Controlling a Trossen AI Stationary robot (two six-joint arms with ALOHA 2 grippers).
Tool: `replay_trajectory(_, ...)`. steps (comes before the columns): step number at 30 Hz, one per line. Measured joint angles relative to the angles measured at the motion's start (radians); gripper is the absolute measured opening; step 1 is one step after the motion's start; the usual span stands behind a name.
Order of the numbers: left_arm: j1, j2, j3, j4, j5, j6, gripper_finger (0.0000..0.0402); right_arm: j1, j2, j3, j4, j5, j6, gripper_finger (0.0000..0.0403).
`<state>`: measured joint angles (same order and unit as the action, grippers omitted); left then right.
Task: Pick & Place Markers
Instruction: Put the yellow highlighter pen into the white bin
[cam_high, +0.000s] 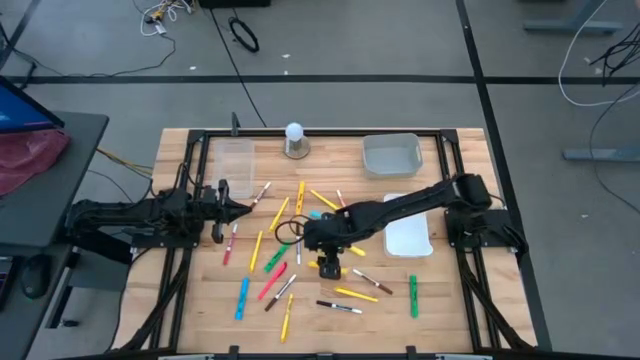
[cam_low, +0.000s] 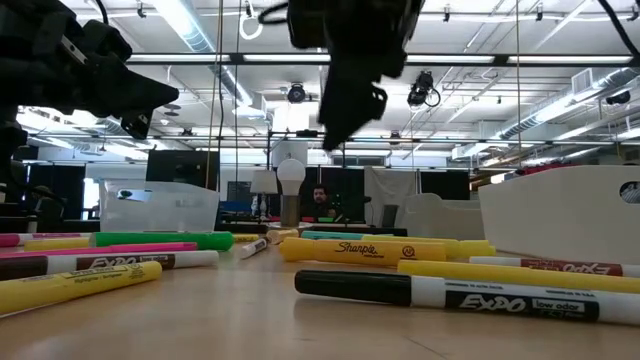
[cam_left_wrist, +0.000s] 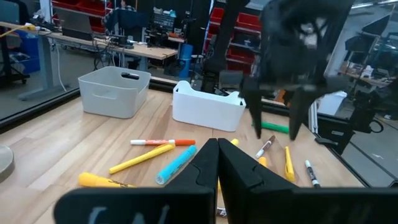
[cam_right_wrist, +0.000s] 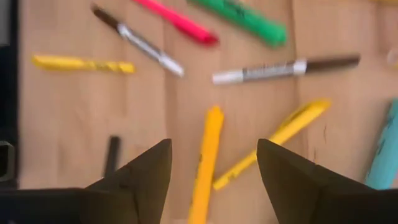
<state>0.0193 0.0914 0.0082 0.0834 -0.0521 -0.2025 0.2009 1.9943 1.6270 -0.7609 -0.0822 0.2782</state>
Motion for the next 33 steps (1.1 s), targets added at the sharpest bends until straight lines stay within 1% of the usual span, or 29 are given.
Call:
replay_trajectory(2,0.000,0.000,0.000,0.001,0.000,0.001,0.0014,0.001,0.020,0.000,-0.041,0.009,-0.002,0.0238)
replay_trajectory(7,0.000,0.000,0.000,0.001,0.000,-0.001,0.0014,0.000,0.035,0.000,-0.186,0.102,0.024,0.0232)
replay_trajectory(10,0.000,0.000,0.000,-0.001,0.000,-0.002,0.0014,0.000,0.035,-0.014,-0.215,0.132,0.071,0.0226)
replay_trajectory(12,0.000,0.000,0.000,-0.002,0.000,-0.003,0.0014,0.000,0.035,-0.034,-0.233,0.130,0.080,0.0221)
replay_trajectory(20,0.000,0.000,0.000,-0.002,0.000,-0.004,0.0014,-0.006,0.033,-0.172,-0.145,0.129,0.118,0.0196)
replay_trajectory(24,0.000,0.000,0.000,-0.002,0.000,-0.004,0.0014,-0.015,0.034,-0.227,-0.095,0.153,0.143,0.0176)
replay_trajectory(29,0.000,0.000,0.000,-0.002,0.000,-0.004,0.0014,-0.030,0.028,-0.289,-0.031,0.148,0.173,0.0139)
replay_trajectory(33,0.000,0.000,0.000,-0.003,0.000,-0.004,0.0014,-0.035,0.025,-0.322,0.010,0.144,0.197,0.0102)
